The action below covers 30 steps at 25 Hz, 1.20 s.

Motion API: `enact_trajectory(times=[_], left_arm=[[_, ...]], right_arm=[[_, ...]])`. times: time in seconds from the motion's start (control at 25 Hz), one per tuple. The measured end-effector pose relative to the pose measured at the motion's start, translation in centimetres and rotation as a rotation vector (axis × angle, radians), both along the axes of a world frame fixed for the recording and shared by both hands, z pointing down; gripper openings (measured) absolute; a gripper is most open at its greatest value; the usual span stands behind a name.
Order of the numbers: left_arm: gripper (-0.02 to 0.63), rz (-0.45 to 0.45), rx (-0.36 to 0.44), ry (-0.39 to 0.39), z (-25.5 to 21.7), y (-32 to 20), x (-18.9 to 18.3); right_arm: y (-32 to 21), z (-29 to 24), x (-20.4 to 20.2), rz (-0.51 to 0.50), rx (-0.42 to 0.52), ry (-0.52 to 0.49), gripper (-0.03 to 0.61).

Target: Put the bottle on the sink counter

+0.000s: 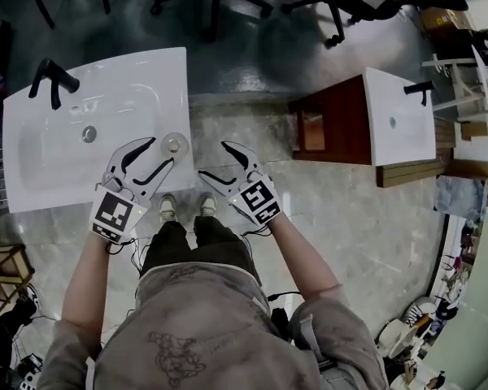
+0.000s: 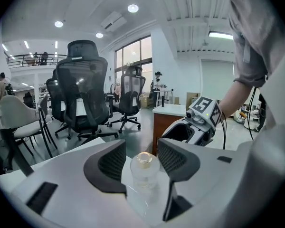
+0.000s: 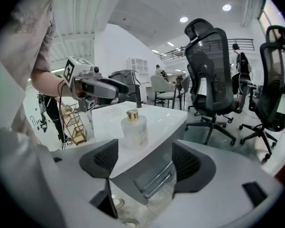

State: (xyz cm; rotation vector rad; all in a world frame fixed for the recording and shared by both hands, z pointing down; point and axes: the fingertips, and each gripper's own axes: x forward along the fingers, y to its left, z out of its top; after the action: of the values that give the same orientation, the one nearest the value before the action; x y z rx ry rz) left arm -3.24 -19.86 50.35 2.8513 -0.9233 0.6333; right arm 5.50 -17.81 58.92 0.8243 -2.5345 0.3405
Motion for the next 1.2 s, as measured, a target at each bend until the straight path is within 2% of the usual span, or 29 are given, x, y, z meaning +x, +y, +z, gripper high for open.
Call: enact_trajectory(times=[0.2,0.48,0.6,0.8,1.04,1.08,1.12,1.2], left_arm=[[0.215,-0.018,-0.020,0.036,-1.7,0.8,-0.1],[0.190,-0.057,-0.004,0.044,-5.1,1.7,-1.9],[0.173,-0.073,0.029,0.058,-6.9,1.9,-2.5],[0.145,-0.102,0.073,0.093,-10.0,1.9,-3.1],[0.104,-0.107,0.138,0.114,-13.8,2.2,-3.1],[0.100,-0.110,0.156,0.113,-14.4,2.1,-3.1],[0.098,-0.117,0.181,0.104,-15.0,2.0,-3.2],[0.092,-0.131,0.243,0.078,-16.3,2.1,-3.2]], right_arm=[[0.7,-3.8,1.4,0.035,0.022,-0.011,0.338],[1.4,-10.6,0.5,0.054,0.092,-0.048,0.325],[1.4,-13.6,0.7,0.094,0.159,-0.056,0.224],[1.4,-18.3,0.7,0.134,0.228,-0.097,0.204],[1.7,-23.7,1.1,0.195,0.328,-0.139,0.146],[1.7,-24.6,1.1,0.202,0.333,-0.145,0.127],[1.7,-25.4,1.0,0.208,0.338,-0.150,0.081],[2.0,-27.2,1.0,0.219,0.363,-0.165,0.057]])
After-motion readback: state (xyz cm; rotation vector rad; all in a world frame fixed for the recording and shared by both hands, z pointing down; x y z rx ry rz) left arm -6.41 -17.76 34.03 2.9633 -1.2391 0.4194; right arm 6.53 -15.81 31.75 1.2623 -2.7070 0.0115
